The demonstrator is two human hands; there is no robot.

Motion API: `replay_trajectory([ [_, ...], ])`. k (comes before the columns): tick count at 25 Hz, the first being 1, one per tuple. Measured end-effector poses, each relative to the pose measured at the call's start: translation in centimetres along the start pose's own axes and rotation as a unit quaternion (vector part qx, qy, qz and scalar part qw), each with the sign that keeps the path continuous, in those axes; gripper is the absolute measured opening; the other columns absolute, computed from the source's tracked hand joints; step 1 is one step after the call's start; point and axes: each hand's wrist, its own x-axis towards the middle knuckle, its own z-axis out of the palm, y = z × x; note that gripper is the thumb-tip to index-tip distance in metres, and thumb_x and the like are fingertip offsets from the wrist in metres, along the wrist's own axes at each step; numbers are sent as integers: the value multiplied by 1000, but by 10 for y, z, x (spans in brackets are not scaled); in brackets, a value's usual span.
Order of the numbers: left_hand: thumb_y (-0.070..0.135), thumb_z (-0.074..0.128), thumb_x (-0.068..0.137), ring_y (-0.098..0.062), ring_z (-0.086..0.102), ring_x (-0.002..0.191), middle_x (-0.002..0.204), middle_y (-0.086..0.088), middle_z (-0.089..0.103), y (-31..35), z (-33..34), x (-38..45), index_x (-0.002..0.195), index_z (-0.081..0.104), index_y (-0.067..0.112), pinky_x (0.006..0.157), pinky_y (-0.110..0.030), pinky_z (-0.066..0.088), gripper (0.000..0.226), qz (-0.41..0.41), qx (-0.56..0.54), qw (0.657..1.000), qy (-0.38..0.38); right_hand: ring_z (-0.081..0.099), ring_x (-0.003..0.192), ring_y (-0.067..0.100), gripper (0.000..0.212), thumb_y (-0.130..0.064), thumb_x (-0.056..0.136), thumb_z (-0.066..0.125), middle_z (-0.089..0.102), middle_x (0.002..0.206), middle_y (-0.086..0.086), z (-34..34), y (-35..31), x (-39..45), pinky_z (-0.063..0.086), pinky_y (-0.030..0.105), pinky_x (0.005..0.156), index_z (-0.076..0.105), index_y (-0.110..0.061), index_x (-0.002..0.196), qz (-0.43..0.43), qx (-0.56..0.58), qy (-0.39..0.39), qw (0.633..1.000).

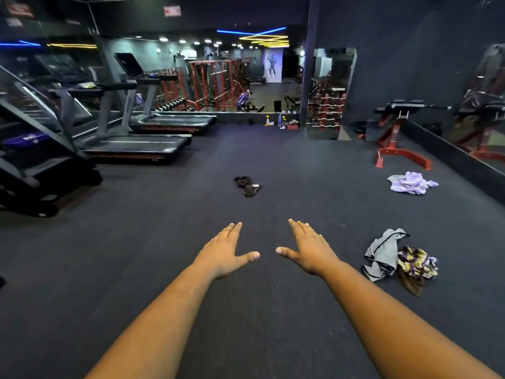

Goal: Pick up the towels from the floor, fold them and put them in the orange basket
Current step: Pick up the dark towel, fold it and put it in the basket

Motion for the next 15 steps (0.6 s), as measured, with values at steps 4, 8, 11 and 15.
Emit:
replay_trajectory([
  [4, 84, 47, 82, -15, 5, 157, 171, 5, 0, -6, -3, 99, 163, -2, 29, 125, -42, 20, 110, -9, -6, 1000, -8, 4, 158, 22, 103, -79, 86, 48, 7, 171, 3, -1, 30, 92, 15, 53, 126, 1, -29, 163, 0, 7, -1, 1000],
  [8, 84, 46, 82, -17, 6, 157, 171, 4, 0, -4, -14, 203, 163, -4, 30, 124, -41, 21, 109, -22, 4, 1000, -10, 4, 158, 23, 103, -78, 87, 48, 7, 171, 2, -14, 67, 196, 15, 52, 126, -1, -28, 163, 7, 7, -25, 1000],
  [11, 83, 47, 83, -17, 7, 157, 171, 5, 0, -9, -24, 264, 163, -4, 30, 124, -41, 21, 108, -29, -9, 1000, -7, 5, 157, 23, 103, -79, 86, 47, 8, 171, 2, -26, 80, 263, 16, 53, 125, 1, -28, 163, 7, 1, -26, 1000],
  [15, 84, 46, 82, -17, 6, 157, 171, 4, -1, -35, -32, 355, 163, -4, 30, 125, -42, 21, 109, -39, -19, 999, -12, 5, 157, 22, 103, -80, 86, 47, 9, 171, 2, -26, 87, 357, 15, 53, 125, 1, -28, 163, -1, -9, -41, 999],
])
